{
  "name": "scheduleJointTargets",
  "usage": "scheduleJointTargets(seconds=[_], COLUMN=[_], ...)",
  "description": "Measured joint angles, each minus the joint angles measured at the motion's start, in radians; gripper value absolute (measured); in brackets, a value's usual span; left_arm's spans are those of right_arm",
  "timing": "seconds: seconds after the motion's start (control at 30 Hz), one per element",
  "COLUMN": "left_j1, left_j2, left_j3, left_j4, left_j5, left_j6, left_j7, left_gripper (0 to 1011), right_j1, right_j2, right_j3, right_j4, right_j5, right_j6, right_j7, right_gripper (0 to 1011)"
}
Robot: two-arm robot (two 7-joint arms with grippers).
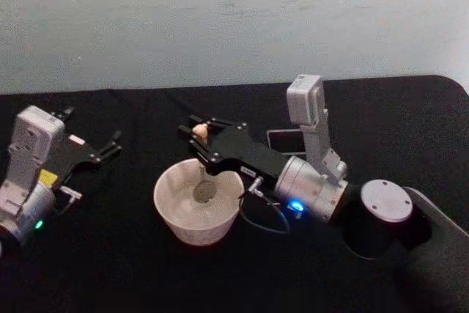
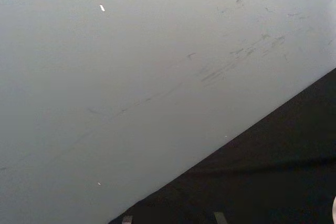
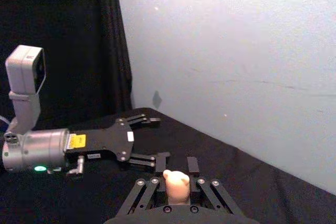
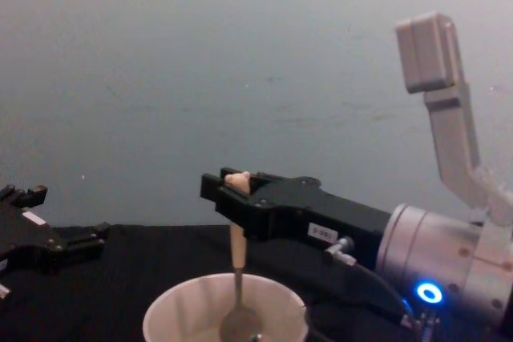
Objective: Pick up the stirring spoon with one hand, stir inside the cup, then place it back in its original position.
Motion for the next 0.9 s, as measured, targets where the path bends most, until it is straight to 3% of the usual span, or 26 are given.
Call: scheduleJointTargets(seconds=[0.47, 0.7, 0.9], left_j1=[0.0, 0.0, 0.0], left_j2=[0.0, 0.0, 0.0], left_j3=[0.0, 0.0, 0.0], left_j4=[0.0, 0.0, 0.0], left_j5=[0.0, 0.0, 0.0], left_j6=[0.0, 0.0, 0.0], left_j7=[0.0, 0.0, 0.0], left_gripper=[1001, 1001, 1001], right_j1=[-0.081, -0.097, -0.078], right_j2=[0.071, 0.071, 0.046], right_j3=[0.016, -0.006, -0.031], right_j4=[-0.108, -0.136, -0.12], right_j5=[0.023, 0.038, 0.04], right_j6=[0.037, 0.048, 0.045], right_j7=[0.021, 0.035, 0.042], right_gripper=[228, 228, 227])
